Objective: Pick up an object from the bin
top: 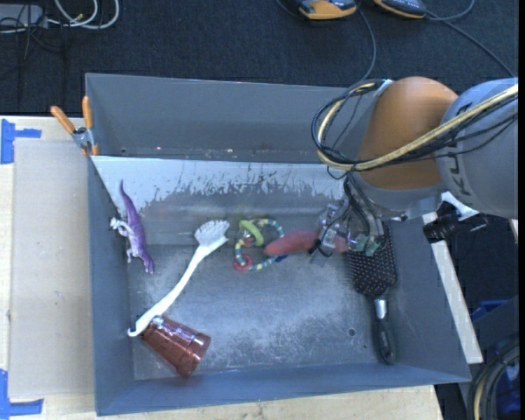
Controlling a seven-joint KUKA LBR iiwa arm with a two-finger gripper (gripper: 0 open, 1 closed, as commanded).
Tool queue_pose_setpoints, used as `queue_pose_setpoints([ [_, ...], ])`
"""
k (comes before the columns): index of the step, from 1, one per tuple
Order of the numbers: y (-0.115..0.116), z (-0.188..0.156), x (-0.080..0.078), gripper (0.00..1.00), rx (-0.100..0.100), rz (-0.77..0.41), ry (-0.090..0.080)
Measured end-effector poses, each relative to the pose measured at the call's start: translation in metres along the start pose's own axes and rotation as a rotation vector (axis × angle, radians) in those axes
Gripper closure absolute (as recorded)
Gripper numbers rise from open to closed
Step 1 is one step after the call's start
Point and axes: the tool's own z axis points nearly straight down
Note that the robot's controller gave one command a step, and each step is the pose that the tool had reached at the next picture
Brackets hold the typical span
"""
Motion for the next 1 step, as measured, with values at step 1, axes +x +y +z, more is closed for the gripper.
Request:
queue_pose_setpoints([
  [1, 0.0023, -0.0479, 0.0075, 1.0, 0.002, -0.018, 0.007],
])
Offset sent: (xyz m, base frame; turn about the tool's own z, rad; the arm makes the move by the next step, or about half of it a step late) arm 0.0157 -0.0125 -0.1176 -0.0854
